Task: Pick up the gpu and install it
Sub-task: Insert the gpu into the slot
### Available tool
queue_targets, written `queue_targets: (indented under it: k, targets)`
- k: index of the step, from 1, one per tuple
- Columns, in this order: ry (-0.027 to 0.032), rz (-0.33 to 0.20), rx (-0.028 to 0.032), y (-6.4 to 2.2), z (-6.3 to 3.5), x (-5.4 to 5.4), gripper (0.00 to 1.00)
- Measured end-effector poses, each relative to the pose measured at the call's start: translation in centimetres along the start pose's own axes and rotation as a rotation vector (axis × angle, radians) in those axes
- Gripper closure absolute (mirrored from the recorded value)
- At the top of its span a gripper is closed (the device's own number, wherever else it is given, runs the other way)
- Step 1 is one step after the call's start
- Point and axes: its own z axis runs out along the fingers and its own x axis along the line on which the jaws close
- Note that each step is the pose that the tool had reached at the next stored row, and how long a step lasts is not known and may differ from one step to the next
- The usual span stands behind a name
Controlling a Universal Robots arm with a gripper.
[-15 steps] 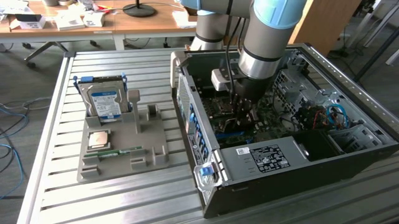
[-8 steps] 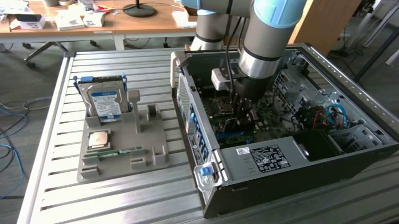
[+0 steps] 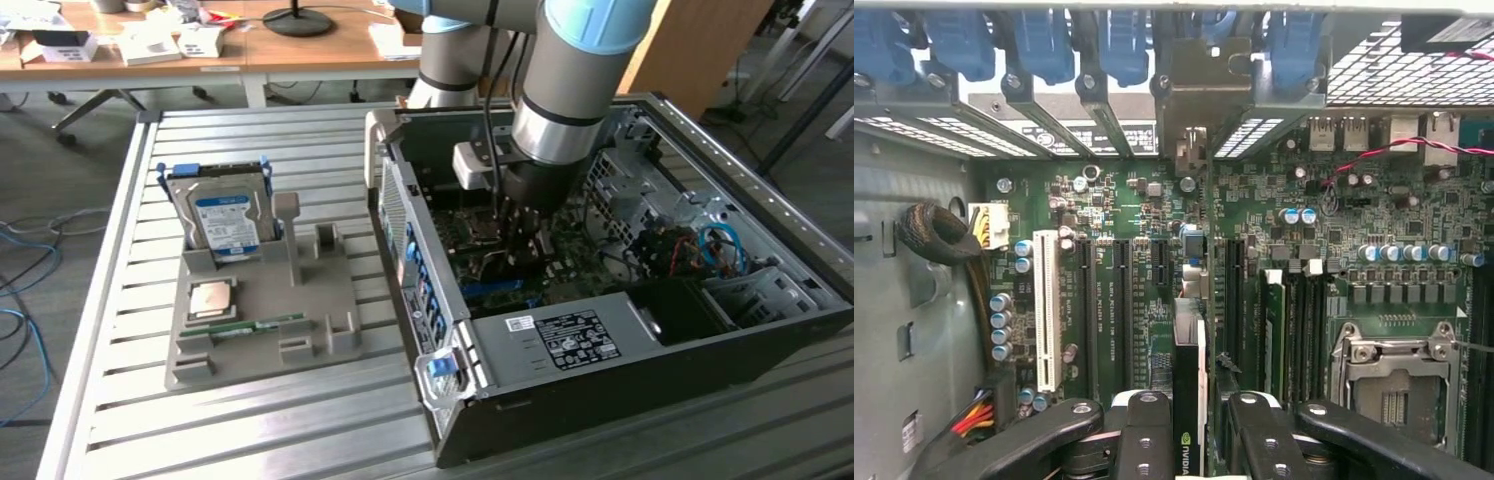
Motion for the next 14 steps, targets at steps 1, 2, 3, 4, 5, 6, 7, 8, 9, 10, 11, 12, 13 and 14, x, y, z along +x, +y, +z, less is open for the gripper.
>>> queue_targets:
  k: [1, 2, 3, 4, 5, 6, 7, 8, 9, 10, 11, 12, 13, 14]
  targets:
    - [0.0, 0.001, 0.0, 0.0, -0.05, 0.0, 0.74]
    - [0.0, 0.002, 0.0, 0.0, -0.09, 0.0, 0.74]
    - [0.0, 0.003, 0.0001, 0.0, -0.13, 0.0, 0.74]
    - [-0.0001, 0.003, 0.0001, 0.0, -0.17, 0.0, 0.74]
    - [-0.0002, 0.004, 0.0002, 0.0, -0.17, 0.0, 0.74]
    - [-0.0001, 0.004, 0.0002, 0.0, -0.18, 0.0, 0.74]
    - [0.0001, 0.004, 0.0001, 0.0, -0.19, 0.0, 0.74]
    - [0.0001, 0.004, 0.0001, 0.0, -0.19, 0.0, 0.74]
    - [0.0, 0.004, 0.0001, 0.0, -0.19, 0.0, 0.74]
    - [0.0002, 0.004, 0.0001, 0.0, -0.22, 0.0, 0.74]
    - [0.0001, 0.004, 0.0001, 0.0, -0.22, 0.0, 0.74]
    - [0.0001, 0.004, 0.0001, 0.0, -0.22, 0.0, 0.74]
    - [0.0001, 0.004, 0.0001, 0.0, -0.22, 0.0, 0.74]
    - [0.0, 0.004, 0.0001, 0.0, -0.22, 0.0, 0.74]
